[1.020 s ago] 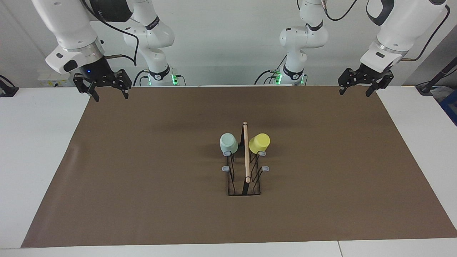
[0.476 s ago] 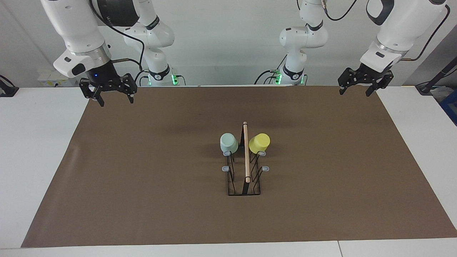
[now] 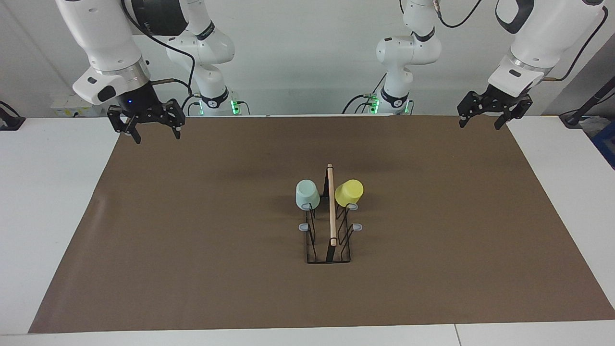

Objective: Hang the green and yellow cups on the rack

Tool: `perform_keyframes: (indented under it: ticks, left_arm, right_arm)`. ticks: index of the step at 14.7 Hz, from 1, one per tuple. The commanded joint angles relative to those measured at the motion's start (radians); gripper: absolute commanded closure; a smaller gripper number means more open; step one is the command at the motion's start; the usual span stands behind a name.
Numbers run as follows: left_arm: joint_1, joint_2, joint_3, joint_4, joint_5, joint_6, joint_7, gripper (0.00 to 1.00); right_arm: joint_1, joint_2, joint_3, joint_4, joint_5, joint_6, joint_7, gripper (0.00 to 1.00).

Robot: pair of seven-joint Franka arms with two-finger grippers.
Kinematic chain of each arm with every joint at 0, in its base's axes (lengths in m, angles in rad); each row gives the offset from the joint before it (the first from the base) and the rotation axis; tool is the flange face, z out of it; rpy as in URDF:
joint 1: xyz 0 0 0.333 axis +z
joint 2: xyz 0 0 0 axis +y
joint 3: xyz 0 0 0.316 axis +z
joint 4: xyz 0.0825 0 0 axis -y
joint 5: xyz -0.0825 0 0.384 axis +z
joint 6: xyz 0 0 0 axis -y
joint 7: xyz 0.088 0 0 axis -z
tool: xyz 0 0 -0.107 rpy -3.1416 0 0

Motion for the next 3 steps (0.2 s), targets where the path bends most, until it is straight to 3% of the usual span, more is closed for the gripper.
perform_keyframes:
  ticks: [1, 3]
  left_arm:
    - [0.002, -0.014, 0.002, -0.009, -0.004, 0.013, 0.001, 0.0]
    - [0.004, -0.014, 0.002, -0.009, -0.004, 0.013, 0.001, 0.0]
  right_arm:
    - [0.004, 0.0, -0.004, -0.012, -0.021, 0.012, -0.012, 0.0]
    - [0.004, 0.0, -0.004, -0.009, -0.021, 0.003, -0.012, 0.0]
